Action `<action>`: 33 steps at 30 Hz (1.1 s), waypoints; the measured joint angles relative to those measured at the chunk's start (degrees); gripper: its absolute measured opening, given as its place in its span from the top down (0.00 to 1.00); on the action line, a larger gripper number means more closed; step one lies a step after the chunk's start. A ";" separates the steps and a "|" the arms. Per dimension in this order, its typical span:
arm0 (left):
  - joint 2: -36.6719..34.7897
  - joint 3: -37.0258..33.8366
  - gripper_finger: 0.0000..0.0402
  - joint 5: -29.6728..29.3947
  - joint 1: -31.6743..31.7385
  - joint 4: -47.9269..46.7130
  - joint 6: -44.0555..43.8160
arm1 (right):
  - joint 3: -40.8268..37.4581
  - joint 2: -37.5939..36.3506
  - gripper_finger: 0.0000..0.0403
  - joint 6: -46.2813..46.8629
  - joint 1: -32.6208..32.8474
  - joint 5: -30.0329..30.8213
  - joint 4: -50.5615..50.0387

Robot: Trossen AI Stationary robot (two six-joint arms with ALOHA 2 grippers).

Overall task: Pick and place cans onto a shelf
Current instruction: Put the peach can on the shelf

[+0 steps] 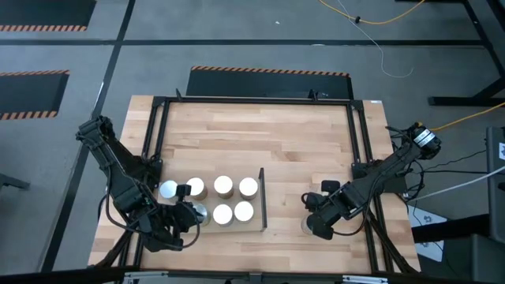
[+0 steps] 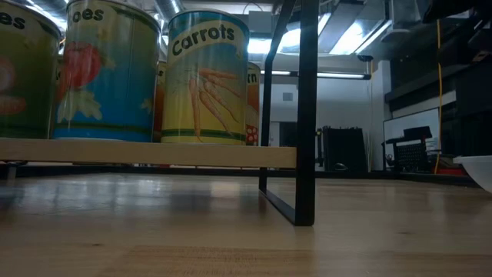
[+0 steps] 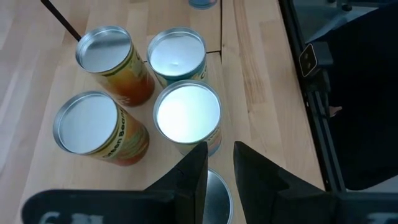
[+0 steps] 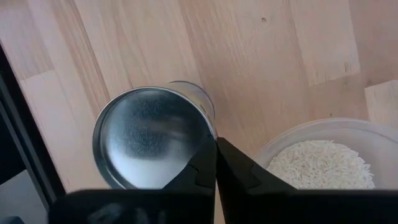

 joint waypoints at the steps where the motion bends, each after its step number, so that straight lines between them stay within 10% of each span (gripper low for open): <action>1: 0.00 0.00 0.82 -0.21 0.00 0.02 0.00 | 0.00 0.00 0.98 -0.02 0.00 0.00 0.00; 15: 0.00 0.00 0.82 -1.61 -0.01 0.00 0.00 | 1.82 0.31 1.00 -9.05 -5.32 0.83 -0.04; 33: 0.00 0.00 0.82 -3.24 -0.02 -0.02 -0.02 | 7.53 0.20 1.00 -36.87 -29.35 0.86 0.21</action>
